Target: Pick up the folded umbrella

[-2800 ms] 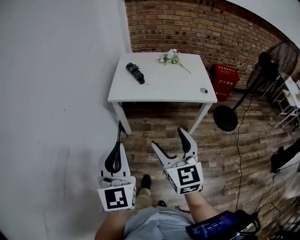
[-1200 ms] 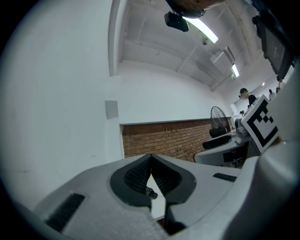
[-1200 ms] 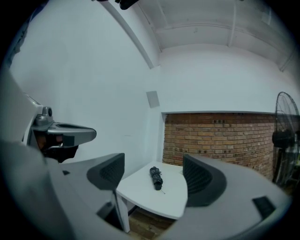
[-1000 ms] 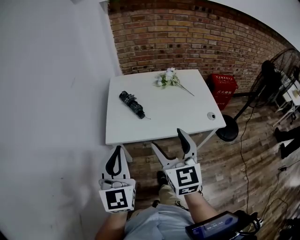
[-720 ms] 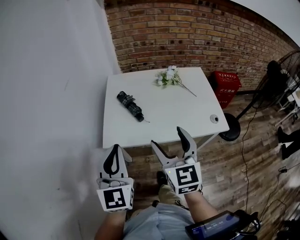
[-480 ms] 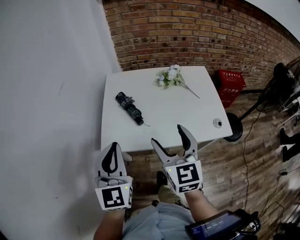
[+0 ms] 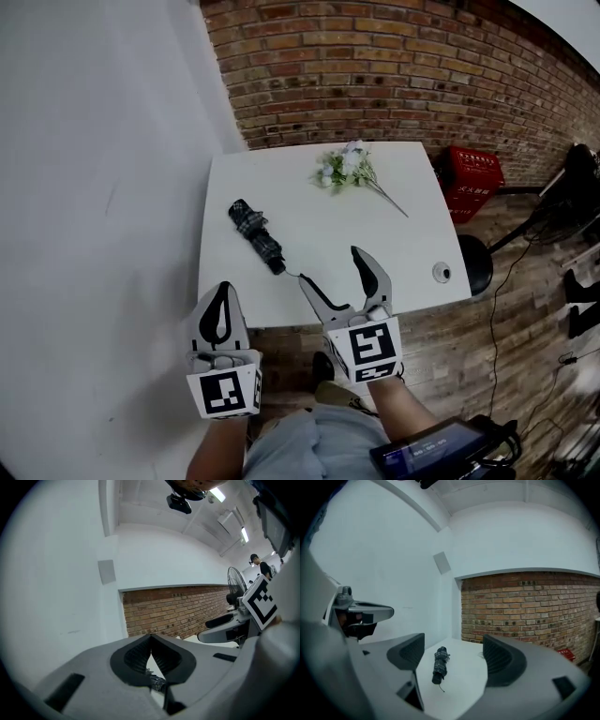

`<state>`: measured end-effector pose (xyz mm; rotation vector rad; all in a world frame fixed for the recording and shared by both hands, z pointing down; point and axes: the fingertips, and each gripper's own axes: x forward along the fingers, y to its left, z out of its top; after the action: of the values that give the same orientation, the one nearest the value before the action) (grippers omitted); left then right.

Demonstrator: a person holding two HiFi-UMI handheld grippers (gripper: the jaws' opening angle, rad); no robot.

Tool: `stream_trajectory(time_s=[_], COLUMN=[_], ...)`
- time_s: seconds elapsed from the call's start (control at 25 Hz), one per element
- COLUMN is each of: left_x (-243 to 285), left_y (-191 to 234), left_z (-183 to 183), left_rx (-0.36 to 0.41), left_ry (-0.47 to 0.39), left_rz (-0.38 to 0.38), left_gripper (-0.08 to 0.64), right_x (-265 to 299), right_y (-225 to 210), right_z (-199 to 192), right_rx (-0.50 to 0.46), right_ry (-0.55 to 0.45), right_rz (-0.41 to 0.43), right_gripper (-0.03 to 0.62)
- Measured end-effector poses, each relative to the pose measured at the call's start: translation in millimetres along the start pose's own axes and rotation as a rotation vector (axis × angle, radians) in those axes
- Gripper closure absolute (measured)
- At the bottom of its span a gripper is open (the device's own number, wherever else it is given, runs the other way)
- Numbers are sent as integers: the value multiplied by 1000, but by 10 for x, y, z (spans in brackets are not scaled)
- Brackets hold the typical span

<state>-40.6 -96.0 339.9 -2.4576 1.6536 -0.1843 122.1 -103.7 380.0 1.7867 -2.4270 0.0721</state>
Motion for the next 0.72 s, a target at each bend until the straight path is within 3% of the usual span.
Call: stream_trajectory(time_s=[0.72], left_x=[496], left_y=[269], left_z=[471], left_rx=[39], left_ry=[-96], left_rz=[127], left_gripper=[552], right_x=[669], right_y=[-289], right_z=[627], right_rx=[-26], right_ry=[-128], right_rz=[87], right_gripper=[202])
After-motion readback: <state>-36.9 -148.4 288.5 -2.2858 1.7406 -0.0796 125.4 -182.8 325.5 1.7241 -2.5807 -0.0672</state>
